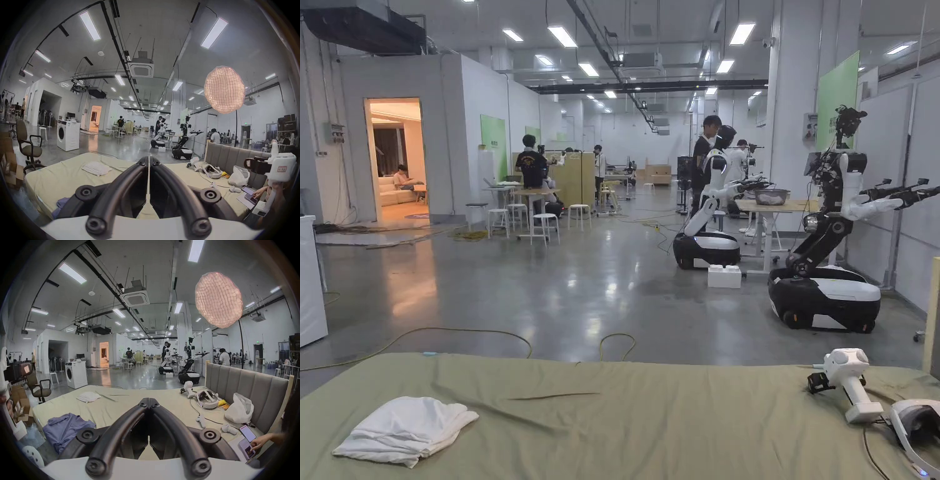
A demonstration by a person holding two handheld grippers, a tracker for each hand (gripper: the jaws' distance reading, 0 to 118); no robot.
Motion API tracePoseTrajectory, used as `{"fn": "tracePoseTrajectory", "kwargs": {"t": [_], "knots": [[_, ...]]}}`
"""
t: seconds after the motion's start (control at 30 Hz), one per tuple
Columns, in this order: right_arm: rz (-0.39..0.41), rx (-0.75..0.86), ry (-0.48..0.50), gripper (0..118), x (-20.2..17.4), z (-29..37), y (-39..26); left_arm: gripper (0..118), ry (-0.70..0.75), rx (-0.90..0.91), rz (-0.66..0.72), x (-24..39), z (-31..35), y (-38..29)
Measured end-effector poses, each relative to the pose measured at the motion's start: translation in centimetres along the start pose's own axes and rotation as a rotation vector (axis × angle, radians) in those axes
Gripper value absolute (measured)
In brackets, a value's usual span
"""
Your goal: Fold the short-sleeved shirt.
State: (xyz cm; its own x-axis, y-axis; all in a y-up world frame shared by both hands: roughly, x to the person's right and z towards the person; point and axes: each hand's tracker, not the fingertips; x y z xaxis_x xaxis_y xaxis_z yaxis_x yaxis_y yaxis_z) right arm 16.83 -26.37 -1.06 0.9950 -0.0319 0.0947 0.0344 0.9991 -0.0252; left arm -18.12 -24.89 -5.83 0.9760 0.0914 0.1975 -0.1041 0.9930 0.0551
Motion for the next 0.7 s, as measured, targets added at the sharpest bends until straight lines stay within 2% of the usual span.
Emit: {"fn": "tracePoseTrajectory", "kwargs": {"t": [0.7], "knots": [[-0.018,0.000,0.011,0,0.16,0.02,0.28,3,-0.006,-0.032,-0.033,-0.22,-0.05,-0.08]]}}
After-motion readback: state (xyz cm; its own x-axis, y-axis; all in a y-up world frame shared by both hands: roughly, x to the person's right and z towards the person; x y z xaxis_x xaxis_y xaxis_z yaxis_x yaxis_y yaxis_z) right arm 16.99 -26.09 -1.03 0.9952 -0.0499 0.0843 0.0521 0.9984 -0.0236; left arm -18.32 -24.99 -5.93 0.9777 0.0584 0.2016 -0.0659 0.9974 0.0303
